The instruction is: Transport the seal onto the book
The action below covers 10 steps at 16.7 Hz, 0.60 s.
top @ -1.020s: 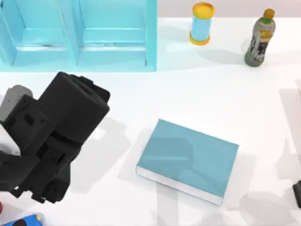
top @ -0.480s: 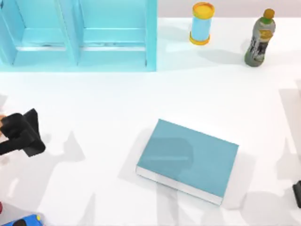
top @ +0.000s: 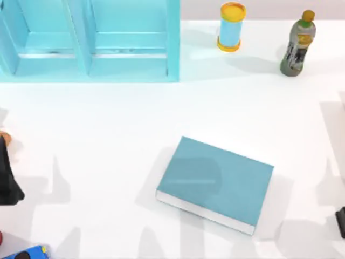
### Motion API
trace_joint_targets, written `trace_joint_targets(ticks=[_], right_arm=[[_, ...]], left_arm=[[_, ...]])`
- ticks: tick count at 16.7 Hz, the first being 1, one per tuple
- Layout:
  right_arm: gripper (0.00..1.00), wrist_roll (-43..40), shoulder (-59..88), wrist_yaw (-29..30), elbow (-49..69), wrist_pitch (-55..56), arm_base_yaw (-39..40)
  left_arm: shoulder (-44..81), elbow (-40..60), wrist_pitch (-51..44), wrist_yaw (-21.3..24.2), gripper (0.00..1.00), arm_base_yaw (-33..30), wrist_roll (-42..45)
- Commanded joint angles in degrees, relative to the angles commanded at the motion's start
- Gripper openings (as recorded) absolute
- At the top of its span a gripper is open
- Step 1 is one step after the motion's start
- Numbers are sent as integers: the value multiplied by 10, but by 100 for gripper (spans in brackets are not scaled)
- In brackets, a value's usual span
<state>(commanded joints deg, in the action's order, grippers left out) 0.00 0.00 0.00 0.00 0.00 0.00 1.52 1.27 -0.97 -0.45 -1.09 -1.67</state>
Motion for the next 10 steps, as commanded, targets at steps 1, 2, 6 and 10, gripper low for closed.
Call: trace_joint_targets(ticks=[1,2,6,10], right_arm=[[100,0,0,0,0,0,0],[100,0,0,0,0,0,0],[100,0,0,0,0,0,0],[100,-5,18,0,18,-15,-5]], left_arm=[[-10,-8,6,3,100,7,11],[-15,-13,10,5,100,11,17],[-15,-13,10,5,100,11,17],[-15,-13,10,5,100,11,17]])
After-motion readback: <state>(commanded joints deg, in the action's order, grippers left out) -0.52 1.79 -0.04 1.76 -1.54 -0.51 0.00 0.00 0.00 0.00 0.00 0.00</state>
